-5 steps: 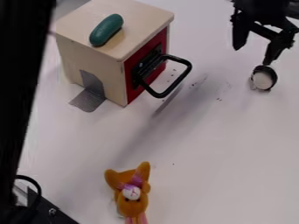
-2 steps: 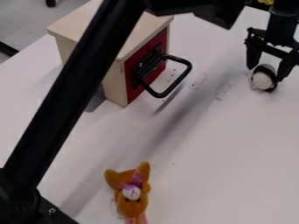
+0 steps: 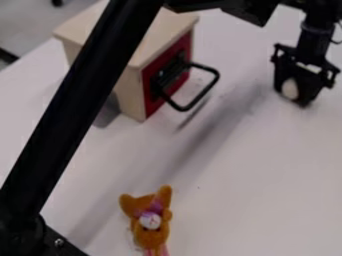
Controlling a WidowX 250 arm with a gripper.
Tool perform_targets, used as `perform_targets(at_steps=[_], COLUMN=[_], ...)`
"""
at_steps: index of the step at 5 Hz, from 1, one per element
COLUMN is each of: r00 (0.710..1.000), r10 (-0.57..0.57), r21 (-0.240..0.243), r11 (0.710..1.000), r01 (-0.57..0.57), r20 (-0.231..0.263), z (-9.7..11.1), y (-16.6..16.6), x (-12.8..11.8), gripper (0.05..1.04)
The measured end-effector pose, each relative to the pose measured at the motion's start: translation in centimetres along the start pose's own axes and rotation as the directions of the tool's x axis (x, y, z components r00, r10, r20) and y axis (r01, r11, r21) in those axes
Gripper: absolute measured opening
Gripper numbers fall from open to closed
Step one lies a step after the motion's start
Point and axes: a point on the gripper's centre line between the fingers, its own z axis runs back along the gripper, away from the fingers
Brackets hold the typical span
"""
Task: Move the white thing and put it on the left side of the yellow bear
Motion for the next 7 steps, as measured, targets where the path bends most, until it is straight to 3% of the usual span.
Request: perform_targets(at_steps=[1, 2, 3, 4, 5, 6, 7], r00=[1.0, 0.989, 0.979, 0.979, 0.975, 0.964, 0.959], r10=[-0.016, -0.048, -0.039, 0.008, 0.07, 0.135, 0.181], r21=[0.019, 0.061, 0.088, 0.106, 0.062, 0.04, 0.046], r11=[1.0, 0.997, 0.996, 0.994, 0.995, 0.988, 0.98], r01=[0.015, 0.039, 0.021, -0.03, -0.084, -0.148, -0.196], r20=[0.025, 0.143, 0.201, 0.205, 0.21, 0.231, 0.219], z=[1.5, 7.3, 11.6, 13.8, 15.4, 15.0, 13.4], y=[-0.6, -2.1, -2.3, -1.6, -0.5, 1.8, 3.3], x=[-0.5, -1.3, -4.8, -10.2, -16.3, -22.0, -27.4], gripper=[0.588, 0.584, 0.584, 0.584, 0.584, 0.584, 0.584])
